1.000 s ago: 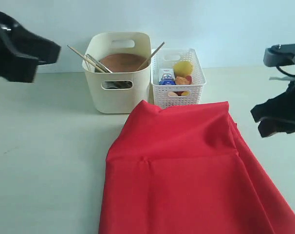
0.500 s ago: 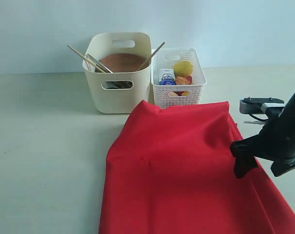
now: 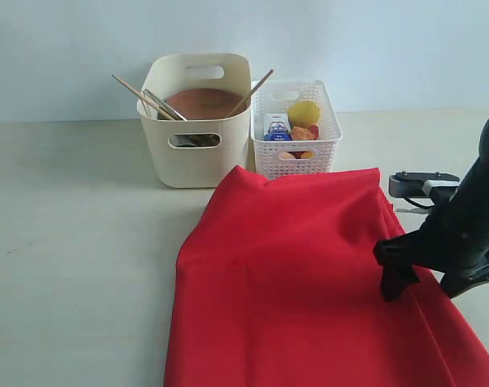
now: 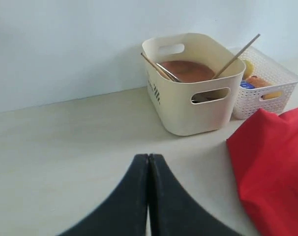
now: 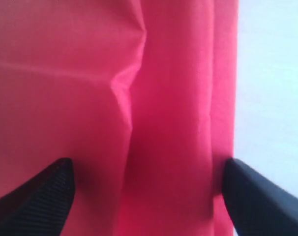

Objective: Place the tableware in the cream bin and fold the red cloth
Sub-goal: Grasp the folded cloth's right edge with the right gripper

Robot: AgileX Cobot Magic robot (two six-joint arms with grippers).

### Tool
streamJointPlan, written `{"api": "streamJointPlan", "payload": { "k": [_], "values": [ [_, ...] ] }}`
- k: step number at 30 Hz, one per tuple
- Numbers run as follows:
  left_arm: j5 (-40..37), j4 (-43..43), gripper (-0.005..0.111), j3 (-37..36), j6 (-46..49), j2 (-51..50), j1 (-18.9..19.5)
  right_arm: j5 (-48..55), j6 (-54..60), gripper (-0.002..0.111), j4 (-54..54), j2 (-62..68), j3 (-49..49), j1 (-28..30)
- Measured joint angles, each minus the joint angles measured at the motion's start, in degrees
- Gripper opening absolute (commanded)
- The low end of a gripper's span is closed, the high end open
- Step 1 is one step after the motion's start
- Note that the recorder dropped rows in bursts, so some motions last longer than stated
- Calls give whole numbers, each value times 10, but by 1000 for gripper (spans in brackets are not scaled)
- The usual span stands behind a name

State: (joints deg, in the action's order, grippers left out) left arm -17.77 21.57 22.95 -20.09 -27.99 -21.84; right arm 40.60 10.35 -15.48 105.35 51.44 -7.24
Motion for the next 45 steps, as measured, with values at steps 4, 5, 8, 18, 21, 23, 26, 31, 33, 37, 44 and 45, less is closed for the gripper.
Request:
{"api": "streamJointPlan", "payload": {
  "k": [4,5,8,18,21,23,26,31,33,37,44,45],
  "values": [
    [11,0,0,-2,-10,0,0,0,39,78,-39,0,0,0],
    [12,0,0,-4,-11,0,0,0,44,78,-44,0,0,0],
    [19,0,0,-15,-11,0,0,0,52,78,-50,0,0,0],
    [-14,0,0,-32,-11,0,0,0,55,78,-52,0,0,0],
    [-38,0,0,-32,-11,0,0,-1,55,78,-46,0,0,0],
    [-42,0,0,-32,-11,0,0,-1,50,78,-32,0,0,0],
    [-45,0,0,-32,-11,0,0,-2,30,78,-8,0,0,0],
    [-46,0,0,-32,-11,0,0,-4,19,73,2,0,0,0],
    [-46,0,0,-32,-11,0,0,-4,21,67,-6,0,0,0],
    [-46,0,0,-39,-11,0,0,-4,44,63,-35,5,0,0],
    [-68,-58,0,-45,-11,29,0,2,56,29,-44,28,10,0],
    [-69,-66,0,-45,-11,38,0,-3,56,20,-44,30,12,0]
  ]
}}
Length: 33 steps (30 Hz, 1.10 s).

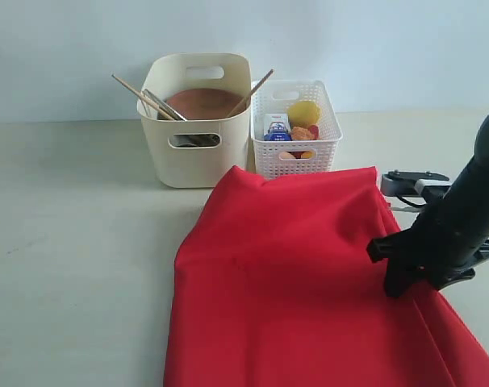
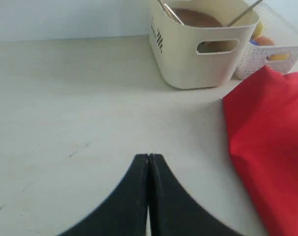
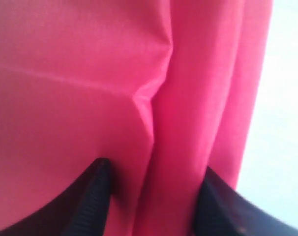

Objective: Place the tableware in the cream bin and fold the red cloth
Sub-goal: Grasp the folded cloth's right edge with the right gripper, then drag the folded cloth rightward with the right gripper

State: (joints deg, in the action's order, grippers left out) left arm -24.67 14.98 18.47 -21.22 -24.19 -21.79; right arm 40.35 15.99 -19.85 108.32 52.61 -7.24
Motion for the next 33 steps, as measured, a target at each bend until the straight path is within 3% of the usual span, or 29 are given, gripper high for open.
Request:
{"api": "streamJointPlan", "payload": {
  "k": [3,10,19,33],
  "values": [
    [-4,-12,0,0,0,27,0,-11,1,0,0,6,1,0],
    [-35,-35,0,0,0,81,0,-14,-56,0,48,6,2,-4],
    [-68,-45,0,-3,0,130,0,19,-215,0,224,5,8,0],
    [-68,-45,0,-15,0,200,0,102,-279,0,346,7,11,121]
  ]
}}
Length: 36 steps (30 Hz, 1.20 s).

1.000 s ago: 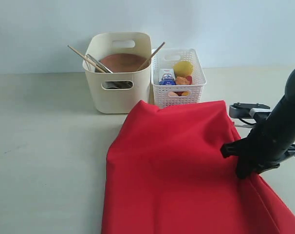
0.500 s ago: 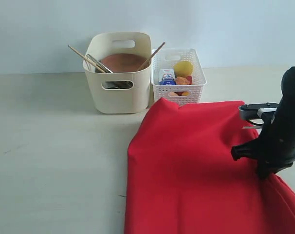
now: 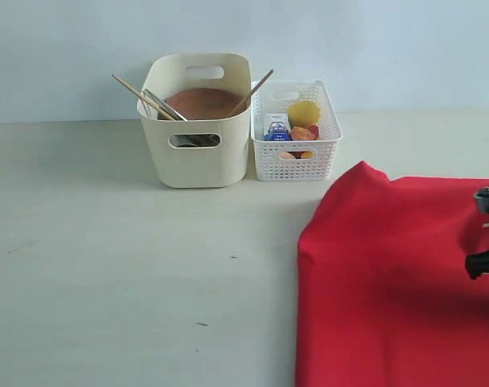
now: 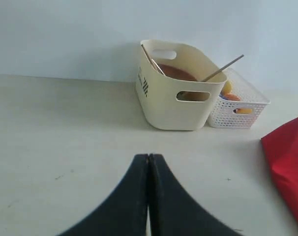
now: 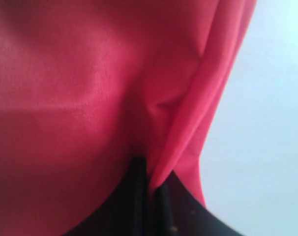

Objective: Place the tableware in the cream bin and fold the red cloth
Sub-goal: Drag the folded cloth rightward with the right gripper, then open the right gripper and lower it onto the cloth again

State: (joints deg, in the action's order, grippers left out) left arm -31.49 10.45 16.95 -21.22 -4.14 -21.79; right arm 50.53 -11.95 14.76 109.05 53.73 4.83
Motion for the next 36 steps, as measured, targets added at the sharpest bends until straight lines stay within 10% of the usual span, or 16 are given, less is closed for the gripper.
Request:
{"api": "streamJointPlan", "payload": {
  "k": [19,29,36],
  "values": [
    [-2,0,0,-34,0,39,0,48,10,1,14,78,146,119],
    [-2,0,0,-34,0,39,34,51,13,48,36,104,221,120],
    [2,-1,0,-63,0,39,41,18,13,47,24,26,226,120]
  ]
}}
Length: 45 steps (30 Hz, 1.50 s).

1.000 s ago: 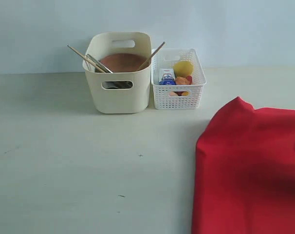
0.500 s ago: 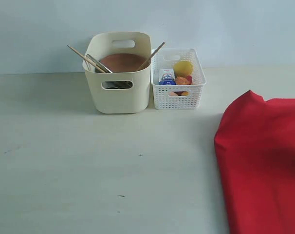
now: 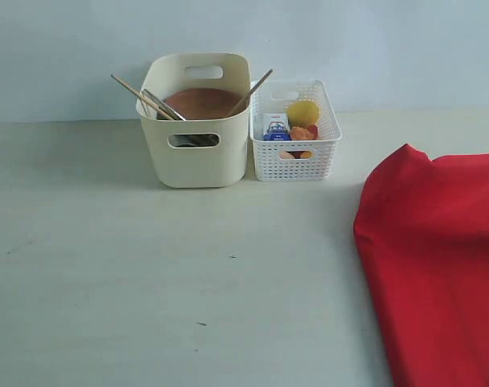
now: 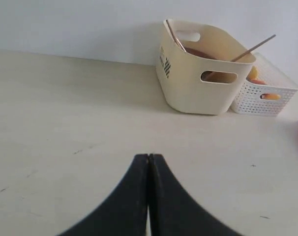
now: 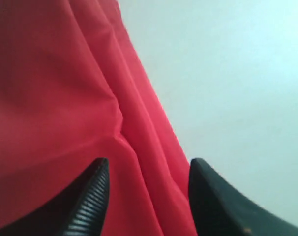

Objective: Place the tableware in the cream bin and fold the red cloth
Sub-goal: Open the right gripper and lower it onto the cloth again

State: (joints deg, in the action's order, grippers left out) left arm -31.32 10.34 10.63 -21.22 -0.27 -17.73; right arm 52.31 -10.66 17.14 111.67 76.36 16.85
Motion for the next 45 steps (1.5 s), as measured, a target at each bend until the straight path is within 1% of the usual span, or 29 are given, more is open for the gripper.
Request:
{"api": "streamJointPlan", "payload": {
  "k": [2,8,12,20,24,29,32,37,40,42,45],
  "values": [
    [2,-1,0,-5,0,0,0,-23,10,44,-27,-27,-9,0],
    [9,-4,0,-6,0,0,0,-108,96,21,-143,-101,-77,0],
    [13,-14,0,-7,0,0,0,-130,163,12,-221,-123,-111,0],
    [21,-42,0,-45,0,0,22,-133,338,12,-414,-125,-146,0],
    [27,-44,0,-67,-1,0,24,-134,375,12,-460,-125,-147,0],
    [36,-44,0,-81,-1,0,33,-130,389,11,-468,-118,-147,0],
    [43,-44,0,-86,-1,0,49,-125,393,11,-469,-100,-147,-5],
    [44,-44,0,-90,-2,0,64,-127,390,11,-439,-59,-147,-49],
    [45,-44,0,-90,-2,0,68,-145,342,11,-381,-39,-147,-81],
    [45,-44,0,-90,-2,0,68,-158,289,11,-328,-27,-147,-98],
    [46,-44,0,-90,-2,0,68,-164,216,10,-261,-20,-146,-108]
  ]
}}
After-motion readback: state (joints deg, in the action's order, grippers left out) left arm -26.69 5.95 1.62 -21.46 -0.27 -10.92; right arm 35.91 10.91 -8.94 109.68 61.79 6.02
